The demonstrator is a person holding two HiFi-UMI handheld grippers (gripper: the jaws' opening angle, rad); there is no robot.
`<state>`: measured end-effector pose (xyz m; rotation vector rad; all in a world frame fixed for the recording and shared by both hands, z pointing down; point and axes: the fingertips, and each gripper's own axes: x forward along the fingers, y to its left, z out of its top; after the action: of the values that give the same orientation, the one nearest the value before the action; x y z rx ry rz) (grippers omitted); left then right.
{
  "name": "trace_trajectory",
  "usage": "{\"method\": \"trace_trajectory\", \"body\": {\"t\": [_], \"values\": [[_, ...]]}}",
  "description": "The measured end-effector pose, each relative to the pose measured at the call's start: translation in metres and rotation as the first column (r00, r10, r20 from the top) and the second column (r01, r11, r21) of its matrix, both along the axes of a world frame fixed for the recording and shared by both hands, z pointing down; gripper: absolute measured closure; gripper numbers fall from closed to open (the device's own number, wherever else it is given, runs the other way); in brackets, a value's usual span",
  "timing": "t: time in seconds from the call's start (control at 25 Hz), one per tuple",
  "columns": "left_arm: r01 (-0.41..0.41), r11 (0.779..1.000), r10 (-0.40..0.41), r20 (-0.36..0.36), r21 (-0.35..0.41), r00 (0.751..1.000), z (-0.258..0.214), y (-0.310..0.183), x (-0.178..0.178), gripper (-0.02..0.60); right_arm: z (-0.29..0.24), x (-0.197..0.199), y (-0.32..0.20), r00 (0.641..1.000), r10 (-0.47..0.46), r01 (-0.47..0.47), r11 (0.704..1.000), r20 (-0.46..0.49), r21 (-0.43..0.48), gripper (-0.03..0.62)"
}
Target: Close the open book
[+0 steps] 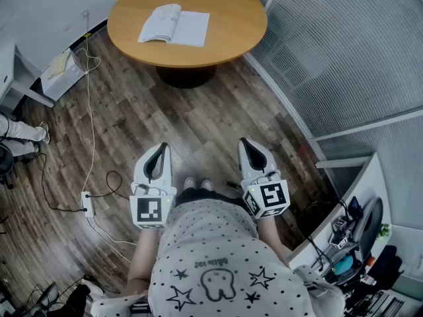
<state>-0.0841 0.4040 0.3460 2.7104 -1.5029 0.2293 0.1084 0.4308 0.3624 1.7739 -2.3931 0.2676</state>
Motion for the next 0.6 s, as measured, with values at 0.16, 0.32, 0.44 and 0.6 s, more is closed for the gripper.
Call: {"method": "trace_trajectory", "body": {"t": [0.16,0.32,0.44,0.6], "values": [[-0.003,1.000,0.003,-0.009,-0.002,1.000,-0.0001,0.0017,-0.0014,0.572,-0.0017,0.0005,0.0017,1.000,0.008,-0.008,1.000,-0.005,0.005,0.589],[-0.013,1.000,0.013,-0.010,-0.008,1.000,-0.0026,0.0020,-0.0005,0.572,-0.0026,0.0000,0.0029,1.000,0.014,-0.014,1.000,-0.004,0.007,0.589],[-0.020,1.000,0.020,-0.009,-0.005,1.000,-0.0027,0.0031,-0.0017,0.572,-0.0014,-0.0010,0.0056,1.000,0.020,-0.020,1.000,-0.005,0.002,0.589],[-0.029,1.000,0.029,-0.005,0.000,1.000,-0.0022,0.0031,-0.0081,0.572,-0.0015,-0.0069,0.0077,1.000,0.029,-0.029,1.000,-0.004,0.001,0.589]]}}
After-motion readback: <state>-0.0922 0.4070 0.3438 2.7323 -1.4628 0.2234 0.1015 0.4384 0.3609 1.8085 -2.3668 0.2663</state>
